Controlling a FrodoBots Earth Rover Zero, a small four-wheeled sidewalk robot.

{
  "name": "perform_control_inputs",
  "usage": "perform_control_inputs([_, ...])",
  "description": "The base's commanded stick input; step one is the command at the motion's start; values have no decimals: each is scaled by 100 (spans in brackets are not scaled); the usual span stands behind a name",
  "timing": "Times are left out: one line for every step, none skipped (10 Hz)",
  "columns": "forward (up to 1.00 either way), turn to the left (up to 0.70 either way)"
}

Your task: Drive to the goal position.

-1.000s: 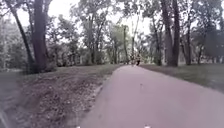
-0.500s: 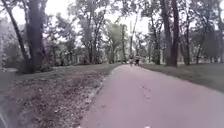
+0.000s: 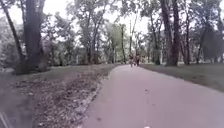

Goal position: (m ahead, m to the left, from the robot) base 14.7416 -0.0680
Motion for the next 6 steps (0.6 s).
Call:
perform_control_inputs([69, -10])
perform_control_inputs([69, -4])
perform_control_inputs([69, 0])
perform_control_inputs([69, 0])
perform_control_inputs([69, 0])
perform_control_inputs([68, 0])
